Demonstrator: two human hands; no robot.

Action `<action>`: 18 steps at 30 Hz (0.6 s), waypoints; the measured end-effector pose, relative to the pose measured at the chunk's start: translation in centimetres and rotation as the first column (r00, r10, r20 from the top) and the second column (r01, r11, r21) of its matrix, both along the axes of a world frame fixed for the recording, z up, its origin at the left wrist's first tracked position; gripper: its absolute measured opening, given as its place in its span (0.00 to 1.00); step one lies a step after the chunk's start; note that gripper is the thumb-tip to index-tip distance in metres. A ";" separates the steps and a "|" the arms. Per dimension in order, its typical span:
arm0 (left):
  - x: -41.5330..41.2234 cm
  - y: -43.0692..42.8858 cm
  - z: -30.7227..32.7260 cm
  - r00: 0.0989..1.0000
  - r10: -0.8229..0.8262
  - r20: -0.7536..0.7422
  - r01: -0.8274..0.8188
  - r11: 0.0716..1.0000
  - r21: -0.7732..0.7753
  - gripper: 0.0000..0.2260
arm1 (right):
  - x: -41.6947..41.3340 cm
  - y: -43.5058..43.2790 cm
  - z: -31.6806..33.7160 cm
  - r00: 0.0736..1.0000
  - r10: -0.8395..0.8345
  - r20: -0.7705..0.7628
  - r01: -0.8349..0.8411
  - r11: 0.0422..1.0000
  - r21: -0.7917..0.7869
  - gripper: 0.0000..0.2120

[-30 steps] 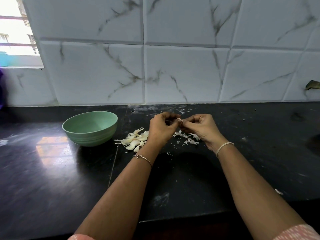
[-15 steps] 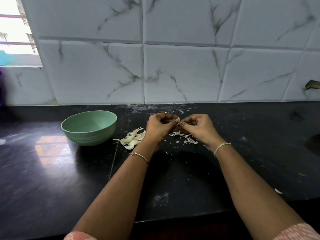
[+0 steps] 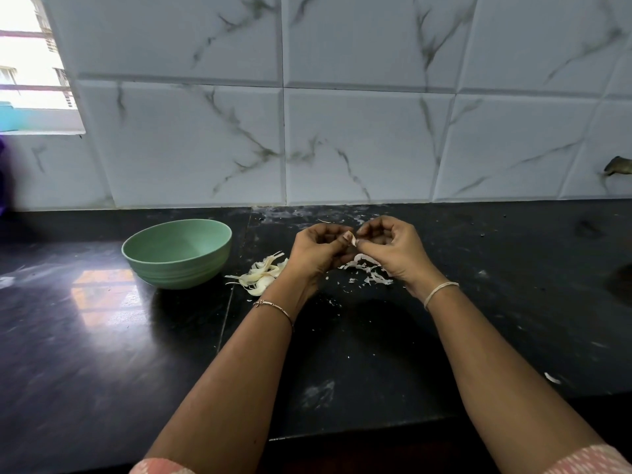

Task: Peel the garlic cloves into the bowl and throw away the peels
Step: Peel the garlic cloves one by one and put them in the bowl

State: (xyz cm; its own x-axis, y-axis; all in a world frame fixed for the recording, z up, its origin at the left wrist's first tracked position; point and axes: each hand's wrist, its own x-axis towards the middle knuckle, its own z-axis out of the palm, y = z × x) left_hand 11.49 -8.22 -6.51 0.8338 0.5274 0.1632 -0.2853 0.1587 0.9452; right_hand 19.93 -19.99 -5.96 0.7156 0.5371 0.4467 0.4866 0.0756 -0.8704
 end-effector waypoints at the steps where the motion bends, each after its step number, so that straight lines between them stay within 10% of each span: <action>1: 0.0 0.1 0.0 1.000 0.007 0.000 -0.007 1.000 -0.004 0.01 | -0.1 -0.1 0.0 0.999 0.042 0.009 -0.042 0.999 0.003 0.09; 18: -0.4 0.3 0.2 0.999 -0.004 -0.035 0.004 1.000 -0.007 0.03 | 0.1 0.1 -0.2 0.993 0.083 0.087 -0.079 0.996 -0.051 0.10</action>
